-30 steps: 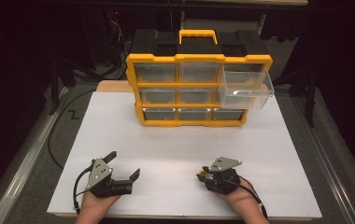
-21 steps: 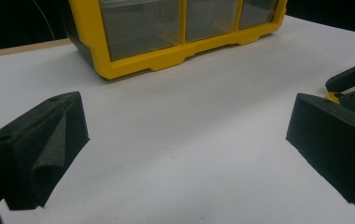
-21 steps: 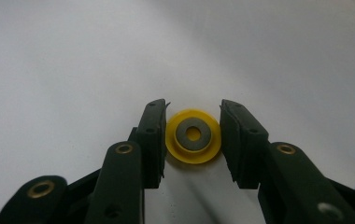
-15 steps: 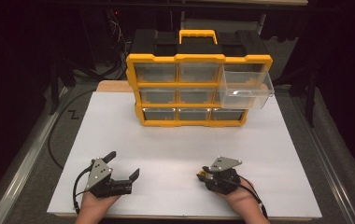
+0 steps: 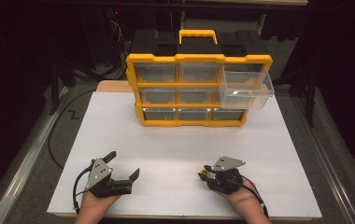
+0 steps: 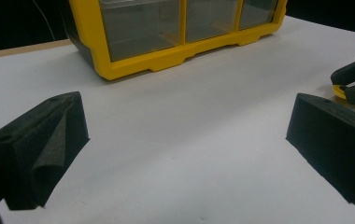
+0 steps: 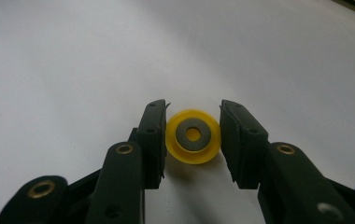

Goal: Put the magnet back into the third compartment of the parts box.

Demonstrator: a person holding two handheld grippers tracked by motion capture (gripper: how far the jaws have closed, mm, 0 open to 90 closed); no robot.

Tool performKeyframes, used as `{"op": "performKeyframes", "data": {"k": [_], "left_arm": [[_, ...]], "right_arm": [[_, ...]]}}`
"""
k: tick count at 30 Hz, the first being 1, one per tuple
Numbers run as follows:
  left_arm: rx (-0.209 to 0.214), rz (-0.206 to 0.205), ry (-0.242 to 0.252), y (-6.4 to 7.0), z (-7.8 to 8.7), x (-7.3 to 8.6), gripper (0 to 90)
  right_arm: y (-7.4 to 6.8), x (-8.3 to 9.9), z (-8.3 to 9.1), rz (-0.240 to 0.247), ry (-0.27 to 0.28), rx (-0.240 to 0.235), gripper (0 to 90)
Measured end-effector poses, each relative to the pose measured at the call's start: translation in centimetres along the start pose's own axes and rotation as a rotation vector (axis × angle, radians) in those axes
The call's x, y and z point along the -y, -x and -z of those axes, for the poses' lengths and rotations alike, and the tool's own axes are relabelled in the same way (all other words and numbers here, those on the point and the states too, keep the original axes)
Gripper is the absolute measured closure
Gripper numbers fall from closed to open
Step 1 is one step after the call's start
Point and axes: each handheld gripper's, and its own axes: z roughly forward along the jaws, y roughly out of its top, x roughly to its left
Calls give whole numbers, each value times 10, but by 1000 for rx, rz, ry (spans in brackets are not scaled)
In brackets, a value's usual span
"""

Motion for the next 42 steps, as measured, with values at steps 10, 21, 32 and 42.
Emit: {"op": "performKeyframes", "data": {"k": [10, 21, 32, 42], "left_arm": [[4, -2, 0, -1, 0, 0, 1], [5, -10, 7, -1, -2, -1, 1], [2, -25, 13, 0, -3, -1, 1], [2, -30, 20, 0, -3, -1, 1]], "right_arm": [[13, -2, 8, -53, -5, -8, 650], [24, -13, 19, -48, -73, -42, 649], [30, -15, 22, -51, -152, -65, 649], [32, -19, 25, -17, -223, -66, 649]]}}
